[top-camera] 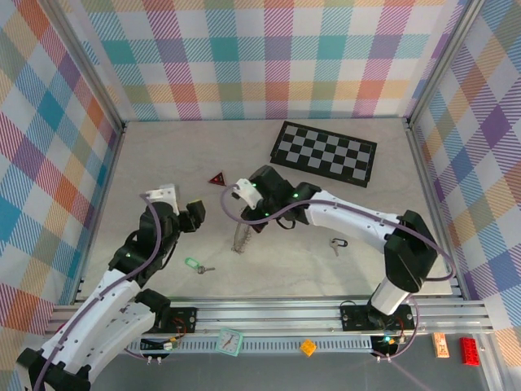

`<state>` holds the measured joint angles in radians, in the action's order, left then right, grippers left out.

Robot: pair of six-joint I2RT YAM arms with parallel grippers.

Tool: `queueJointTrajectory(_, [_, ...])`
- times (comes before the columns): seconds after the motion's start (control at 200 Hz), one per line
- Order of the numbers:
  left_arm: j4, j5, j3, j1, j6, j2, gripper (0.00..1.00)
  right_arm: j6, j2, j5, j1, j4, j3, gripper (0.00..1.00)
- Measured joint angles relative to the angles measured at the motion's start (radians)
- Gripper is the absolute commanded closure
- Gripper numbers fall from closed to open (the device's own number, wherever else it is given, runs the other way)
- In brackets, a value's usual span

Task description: Put the keys on the keyring

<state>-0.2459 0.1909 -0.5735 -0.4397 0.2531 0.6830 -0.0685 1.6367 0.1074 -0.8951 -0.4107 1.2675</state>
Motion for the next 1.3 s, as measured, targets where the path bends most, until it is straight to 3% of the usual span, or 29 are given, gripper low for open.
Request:
queueJointTrajectory(0.145, [0.073, -0.195, -0.003, 0.0, -0.135, 0.037, 0.4, -0.025, -0.062, 0.106, 0.059, 0.126, -0.126, 1.0])
queueJointTrajectory(0.275, [0.127, -0.362, -0.007, 0.0, -0.292, 0.047, 0.5, -0.038, -0.175, 0.187, 0.116, 0.246, -0.26, 1.0])
queueJointTrajectory(0.56, [0.145, -0.602, -0.137, 0.0, -0.589, 0.167, 0.5, -0.084, -0.365, 0.341, 0.182, 0.47, -0.41, 1.0])
queueJointTrajectory(0.75, [0.116, -0.772, -0.218, 0.0, -0.734, 0.243, 0.63, -0.16, -0.419, 0.4, 0.182, 0.52, -0.453, 1.0])
queueJointTrajectory(1.035, [0.022, -0.921, -0.218, -0.018, -0.896, 0.3, 0.67, -0.253, -0.464, 0.484, 0.182, 0.549, -0.506, 1.0])
queueJointTrajectory(1.3, [0.011, -1.011, -0.218, -0.056, -0.946, 0.341, 0.68, -0.266, -0.463, 0.526, 0.175, 0.56, -0.507, 1.0])
